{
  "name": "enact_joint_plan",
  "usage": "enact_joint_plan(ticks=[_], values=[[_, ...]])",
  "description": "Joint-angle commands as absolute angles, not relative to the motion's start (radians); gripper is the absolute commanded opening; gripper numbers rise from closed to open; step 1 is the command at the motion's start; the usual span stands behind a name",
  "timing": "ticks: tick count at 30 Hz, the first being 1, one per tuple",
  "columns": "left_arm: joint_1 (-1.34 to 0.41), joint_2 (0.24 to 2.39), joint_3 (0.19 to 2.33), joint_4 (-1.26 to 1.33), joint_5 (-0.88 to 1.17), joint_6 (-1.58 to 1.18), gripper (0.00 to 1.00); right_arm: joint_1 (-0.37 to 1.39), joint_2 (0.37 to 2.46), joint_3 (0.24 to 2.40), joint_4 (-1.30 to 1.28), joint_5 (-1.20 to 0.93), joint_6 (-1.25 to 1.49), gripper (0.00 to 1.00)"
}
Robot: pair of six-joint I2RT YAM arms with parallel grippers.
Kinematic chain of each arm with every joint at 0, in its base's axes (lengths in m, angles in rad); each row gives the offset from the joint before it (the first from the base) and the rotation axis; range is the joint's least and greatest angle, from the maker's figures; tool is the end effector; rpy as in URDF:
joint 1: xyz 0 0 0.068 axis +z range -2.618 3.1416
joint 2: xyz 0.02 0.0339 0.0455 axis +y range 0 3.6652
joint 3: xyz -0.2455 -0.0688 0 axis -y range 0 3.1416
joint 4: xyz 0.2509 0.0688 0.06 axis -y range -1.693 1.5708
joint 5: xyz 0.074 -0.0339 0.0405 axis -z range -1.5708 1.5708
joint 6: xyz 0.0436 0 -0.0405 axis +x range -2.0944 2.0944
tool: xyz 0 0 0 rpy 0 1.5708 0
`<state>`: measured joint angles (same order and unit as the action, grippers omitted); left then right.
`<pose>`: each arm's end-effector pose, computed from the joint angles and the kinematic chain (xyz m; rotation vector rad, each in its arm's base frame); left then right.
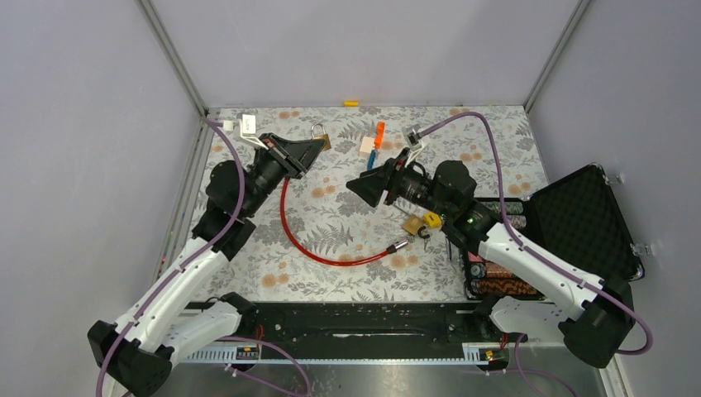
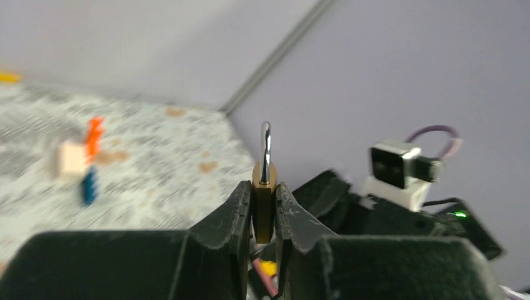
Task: Lock with the key
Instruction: Place the lock at the center of the board.
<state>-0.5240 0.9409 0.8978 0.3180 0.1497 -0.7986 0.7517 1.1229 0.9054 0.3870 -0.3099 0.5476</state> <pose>0.2057 -0.1264 0.3928 -0.0540 1.4012 -1.2147 0.1995 0.2047 0.3587 -0.4330 1.4770 1.2737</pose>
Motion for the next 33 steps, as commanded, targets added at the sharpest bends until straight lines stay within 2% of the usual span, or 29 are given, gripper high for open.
enact_joint_plan(ticks=[1, 4, 10, 18, 25, 31, 33], values=[[-0.507, 0.906, 0.965, -0.104, -0.059, -0.692, 0.00, 0.758, 1.109, 0.910, 0.204, -0.145, 0.557, 0.71], [-0.475, 0.946, 0.936, -0.254, -0.091, -0.729, 0.00, 0.754, 1.109, 0.930, 0.061, -0.071, 0.542, 0.71], [-0.422, 1.047, 0.767, -0.247, -0.056, -0.826, 0.00, 0.722, 1.106, 0.964, -0.166, 0.034, 0.501, 0.72], [-0.403, 1.257, 0.675, -0.176, -0.075, -0.840, 0.00, 0.669, 1.112, 0.938, -0.242, 0.057, 0.470, 0.74], [-0.400, 1.339, 0.658, -0.146, -0.086, -0.832, 0.01, 0.648, 1.143, 0.941, -0.251, 0.031, 0.467, 0.74], [-0.399, 1.351, 0.664, -0.196, -0.141, -0.821, 0.34, 0.633, 1.179, 0.956, -0.301, 0.062, 0.466, 0.75], [-0.399, 1.346, 0.665, -0.210, -0.148, -0.816, 0.42, 0.624, 1.187, 0.955, -0.313, 0.075, 0.466, 0.75]])
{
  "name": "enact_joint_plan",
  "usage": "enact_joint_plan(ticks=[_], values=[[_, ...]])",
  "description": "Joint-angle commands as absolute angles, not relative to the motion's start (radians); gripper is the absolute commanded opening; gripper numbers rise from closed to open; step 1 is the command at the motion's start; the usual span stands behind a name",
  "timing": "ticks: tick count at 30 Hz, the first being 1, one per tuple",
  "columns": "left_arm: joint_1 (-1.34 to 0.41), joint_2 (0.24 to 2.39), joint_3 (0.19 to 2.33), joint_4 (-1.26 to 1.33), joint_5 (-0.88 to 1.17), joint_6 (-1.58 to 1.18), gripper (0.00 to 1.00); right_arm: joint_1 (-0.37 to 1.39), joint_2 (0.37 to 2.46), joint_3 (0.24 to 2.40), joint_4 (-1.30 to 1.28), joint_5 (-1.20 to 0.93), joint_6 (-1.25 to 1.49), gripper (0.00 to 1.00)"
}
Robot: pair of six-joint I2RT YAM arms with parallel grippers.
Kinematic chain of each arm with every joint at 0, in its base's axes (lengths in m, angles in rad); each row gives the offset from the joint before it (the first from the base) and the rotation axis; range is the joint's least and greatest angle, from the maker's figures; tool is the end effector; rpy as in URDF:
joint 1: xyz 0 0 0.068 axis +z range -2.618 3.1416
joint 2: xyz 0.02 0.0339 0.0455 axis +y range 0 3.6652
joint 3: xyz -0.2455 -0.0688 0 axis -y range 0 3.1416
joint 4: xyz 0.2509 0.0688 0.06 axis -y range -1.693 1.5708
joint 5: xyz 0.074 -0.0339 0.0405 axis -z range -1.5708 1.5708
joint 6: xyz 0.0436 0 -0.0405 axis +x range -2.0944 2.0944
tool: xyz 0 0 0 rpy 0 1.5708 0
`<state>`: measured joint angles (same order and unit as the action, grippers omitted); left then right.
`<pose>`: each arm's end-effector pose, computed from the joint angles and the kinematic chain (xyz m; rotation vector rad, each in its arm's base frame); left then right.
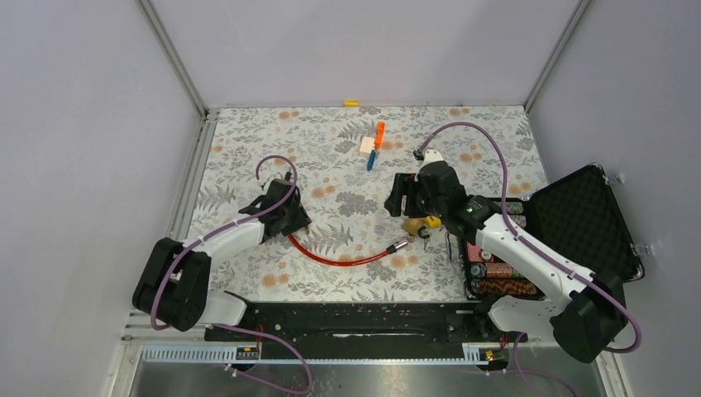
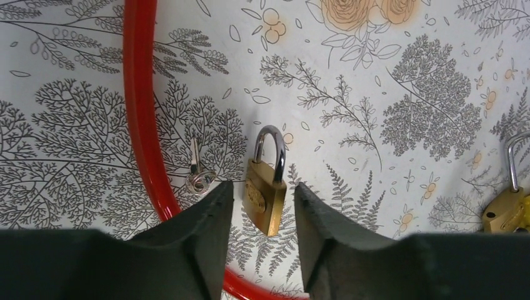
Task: Lock with the key
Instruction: Place the lock at the center of the board, then pick up the lock from the center of the board.
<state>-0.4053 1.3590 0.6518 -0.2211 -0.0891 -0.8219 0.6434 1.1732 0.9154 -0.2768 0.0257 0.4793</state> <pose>0.2482 -0.1023 0.1421 -0.5618 2.4760 -0.3939 0.2279 0.1695 0.2740 -0.1622 2.1662 0.6355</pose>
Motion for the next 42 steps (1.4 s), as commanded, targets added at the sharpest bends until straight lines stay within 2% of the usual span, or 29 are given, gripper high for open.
enact_joint_plan(ticks=[1, 3, 6, 18, 26, 31, 38, 42], values=[[-0.398, 1.343, 0.665, -0.214, -0.152, -0.813, 0.45, 0.619, 1.191, 0.954, -0.317, 0.074, 0.465, 0.75], [-0.397, 1.335, 0.669, -0.228, -0.163, -0.810, 0.56, 0.612, 1.199, 0.953, -0.322, 0.072, 0.462, 0.75], [-0.396, 1.312, 0.682, -0.257, -0.180, -0.802, 0.63, 0.611, 1.219, 0.951, -0.326, 0.073, 0.458, 0.75], [-0.393, 1.079, 0.764, -0.394, -0.223, -0.751, 0.67, 0.576, 1.332, 0.996, -0.355, 0.176, 0.395, 0.77], [-0.392, 0.951, 0.769, -0.392, -0.152, -0.717, 0.84, 0.529, 1.549, 1.110, -0.357, 0.105, 0.098, 0.74], [-0.391, 0.905, 0.783, -0.396, -0.111, -0.687, 0.98, 0.528, 1.756, 1.288, -0.529, 0.022, -0.161, 0.75], [-0.385, 0.901, 0.797, -0.408, -0.081, -0.659, 0.99, 0.518, 1.988, 1.545, -0.762, 0.005, -0.358, 0.75], [-0.375, 0.910, 0.805, -0.413, -0.075, -0.649, 0.99, 0.518, 2.036, 1.597, -0.820, -0.026, -0.408, 0.68]])
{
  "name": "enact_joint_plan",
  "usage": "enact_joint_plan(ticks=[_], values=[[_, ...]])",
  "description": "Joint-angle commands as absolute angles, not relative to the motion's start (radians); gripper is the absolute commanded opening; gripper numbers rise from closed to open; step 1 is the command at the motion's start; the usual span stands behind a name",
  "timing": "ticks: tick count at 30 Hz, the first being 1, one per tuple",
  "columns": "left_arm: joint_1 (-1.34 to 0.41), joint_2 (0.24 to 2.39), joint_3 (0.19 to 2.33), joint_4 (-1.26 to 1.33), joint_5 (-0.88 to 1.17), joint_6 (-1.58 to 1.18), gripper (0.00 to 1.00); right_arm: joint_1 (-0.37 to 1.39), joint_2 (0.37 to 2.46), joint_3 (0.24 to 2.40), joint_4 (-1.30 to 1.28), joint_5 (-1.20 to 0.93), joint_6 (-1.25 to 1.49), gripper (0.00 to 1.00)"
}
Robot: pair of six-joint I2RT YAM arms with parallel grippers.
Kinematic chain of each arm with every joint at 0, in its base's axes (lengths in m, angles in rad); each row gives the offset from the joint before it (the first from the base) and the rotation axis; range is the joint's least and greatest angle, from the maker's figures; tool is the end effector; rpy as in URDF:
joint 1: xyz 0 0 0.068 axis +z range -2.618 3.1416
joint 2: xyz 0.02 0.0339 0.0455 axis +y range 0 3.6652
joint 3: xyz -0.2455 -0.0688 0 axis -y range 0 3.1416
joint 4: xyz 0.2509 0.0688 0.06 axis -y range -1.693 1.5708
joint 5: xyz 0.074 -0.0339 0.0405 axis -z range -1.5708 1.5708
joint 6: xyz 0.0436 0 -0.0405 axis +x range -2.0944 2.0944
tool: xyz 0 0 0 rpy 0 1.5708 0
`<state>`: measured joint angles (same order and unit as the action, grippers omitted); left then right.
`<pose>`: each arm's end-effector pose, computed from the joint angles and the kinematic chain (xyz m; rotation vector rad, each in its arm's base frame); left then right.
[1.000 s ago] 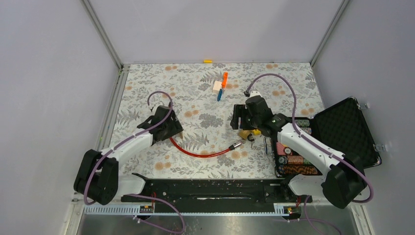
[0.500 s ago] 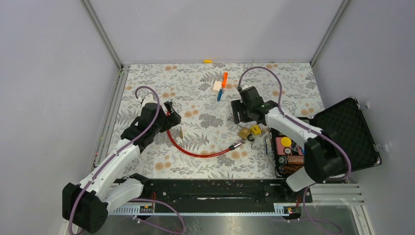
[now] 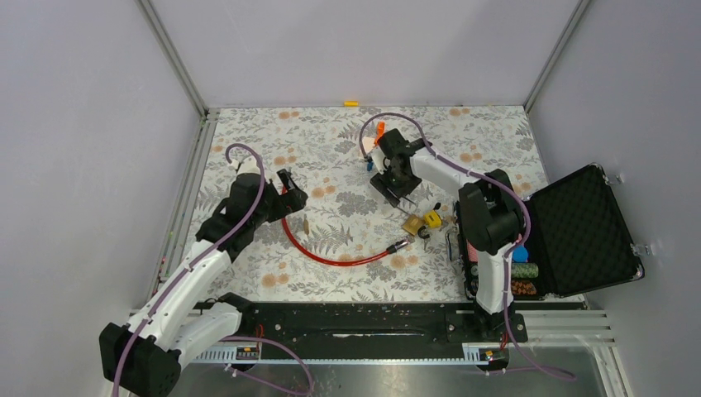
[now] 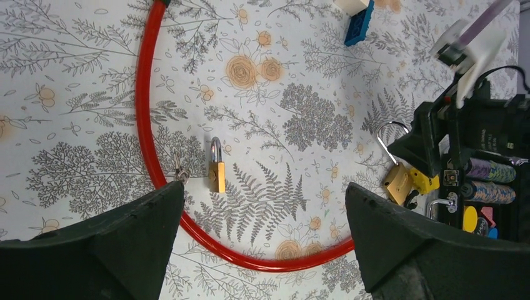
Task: Lock with the key
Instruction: Pick up the lock from the center of the board.
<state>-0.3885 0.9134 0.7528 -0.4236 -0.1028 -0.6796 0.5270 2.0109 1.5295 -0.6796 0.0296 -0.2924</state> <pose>0.2101 -0.0811 0.2622 -0.3784 2.1626 -0.5034 0.3650 0.2109 0.1648 -1.0802 2.5084 0.0263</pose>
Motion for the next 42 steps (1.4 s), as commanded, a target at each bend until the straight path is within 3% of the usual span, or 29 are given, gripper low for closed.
enact_joint_plan(ticks=[1, 4, 12, 21, 30, 36, 42], values=[[-0.374, 0.912, 0.806, -0.413, -0.072, -0.649, 0.99, 0.518, 2.042, 1.606, -0.833, -0.038, -0.417, 0.66], [-0.369, 0.918, 0.811, -0.413, -0.064, -0.649, 0.99, 0.519, 2.074, 1.644, -0.878, -0.060, -0.431, 0.52], [-0.362, 0.923, 0.816, -0.411, -0.046, -0.652, 0.99, 0.517, 2.086, 1.677, -0.896, -0.016, -0.414, 0.00], [-0.362, 0.899, 0.817, -0.370, -0.005, -0.641, 0.99, 0.517, 1.781, 1.557, -0.735, -0.080, -0.379, 0.00], [-0.362, 0.895, 0.834, -0.264, 0.202, -0.633, 0.99, 0.517, 1.429, 1.361, -0.466, -0.231, -0.296, 0.00], [-0.384, 0.897, 0.853, -0.073, 0.418, -0.628, 0.99, 0.517, 1.272, 1.297, -0.250, -0.345, -0.067, 0.00], [-0.494, 0.936, 0.915, -0.004, 0.372, -0.552, 0.99, 0.518, 1.115, 1.146, 0.104, -0.447, 0.210, 0.00]])
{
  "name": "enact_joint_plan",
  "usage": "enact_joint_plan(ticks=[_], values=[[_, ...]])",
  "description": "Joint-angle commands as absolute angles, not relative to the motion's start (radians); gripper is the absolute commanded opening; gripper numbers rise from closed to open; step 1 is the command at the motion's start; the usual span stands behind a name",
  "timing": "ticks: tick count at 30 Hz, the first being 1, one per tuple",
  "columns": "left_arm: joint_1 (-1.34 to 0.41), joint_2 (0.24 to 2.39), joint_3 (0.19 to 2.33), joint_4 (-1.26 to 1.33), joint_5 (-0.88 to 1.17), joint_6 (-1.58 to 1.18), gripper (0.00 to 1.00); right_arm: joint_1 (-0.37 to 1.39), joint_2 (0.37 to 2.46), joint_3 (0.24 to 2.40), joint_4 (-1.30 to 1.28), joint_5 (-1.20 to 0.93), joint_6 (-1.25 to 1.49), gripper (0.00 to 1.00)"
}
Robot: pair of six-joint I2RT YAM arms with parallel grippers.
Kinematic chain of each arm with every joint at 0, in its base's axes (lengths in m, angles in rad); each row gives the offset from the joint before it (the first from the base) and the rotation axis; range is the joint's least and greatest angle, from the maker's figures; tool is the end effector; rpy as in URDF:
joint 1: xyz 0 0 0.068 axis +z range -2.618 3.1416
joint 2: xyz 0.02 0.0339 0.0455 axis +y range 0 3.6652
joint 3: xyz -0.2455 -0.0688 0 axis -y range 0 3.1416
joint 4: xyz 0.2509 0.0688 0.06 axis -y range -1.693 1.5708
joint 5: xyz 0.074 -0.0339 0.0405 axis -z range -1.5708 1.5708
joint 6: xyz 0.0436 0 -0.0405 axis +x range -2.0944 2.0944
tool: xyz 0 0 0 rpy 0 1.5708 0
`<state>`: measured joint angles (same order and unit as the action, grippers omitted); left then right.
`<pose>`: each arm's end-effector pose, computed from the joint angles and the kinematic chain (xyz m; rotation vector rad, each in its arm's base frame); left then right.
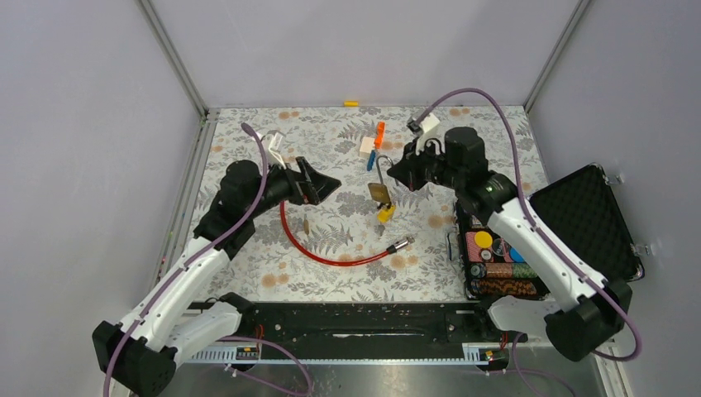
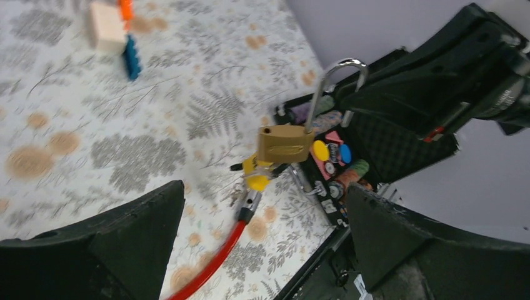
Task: Lock with the key
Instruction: Pick up the lock from the center of the board.
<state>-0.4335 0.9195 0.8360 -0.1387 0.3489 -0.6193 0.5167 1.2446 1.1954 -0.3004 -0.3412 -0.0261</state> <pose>0.2100 -0.1136 0.3223 0.0898 1.9072 -1.0473 0.2562 0.1624 0.3542 -0.7456 1.8068 0.6541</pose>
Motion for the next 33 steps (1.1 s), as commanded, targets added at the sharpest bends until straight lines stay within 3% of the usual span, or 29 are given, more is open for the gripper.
enact_joint_plan(ticks=[1, 10, 17, 20, 33], values=[[-0.512, 0.948, 0.921, -0.004, 0.349, -0.542, 0.99, 0.518, 1.097, 1.128, 0.158, -0.436, 0.228, 0.00], [-0.583, 1.032, 0.879, 0.058, 0.235, -0.525, 0.99, 0.518, 1.043, 0.898, 0.483, -0.277, 0.310, 0.00], [-0.599, 1.070, 0.852, 0.063, 0.219, -0.520, 0.99, 0.518, 1.079, 0.855, 0.516, -0.180, 0.343, 0.00], [-0.614, 1.096, 0.856, 0.068, 0.214, -0.510, 0.99, 0.519, 1.112, 0.891, 0.383, -0.120, 0.343, 0.00], [-0.630, 1.152, 0.819, 0.068, 0.188, -0.527, 0.99, 0.517, 1.254, 0.790, 0.223, 0.099, 0.289, 0.00]])
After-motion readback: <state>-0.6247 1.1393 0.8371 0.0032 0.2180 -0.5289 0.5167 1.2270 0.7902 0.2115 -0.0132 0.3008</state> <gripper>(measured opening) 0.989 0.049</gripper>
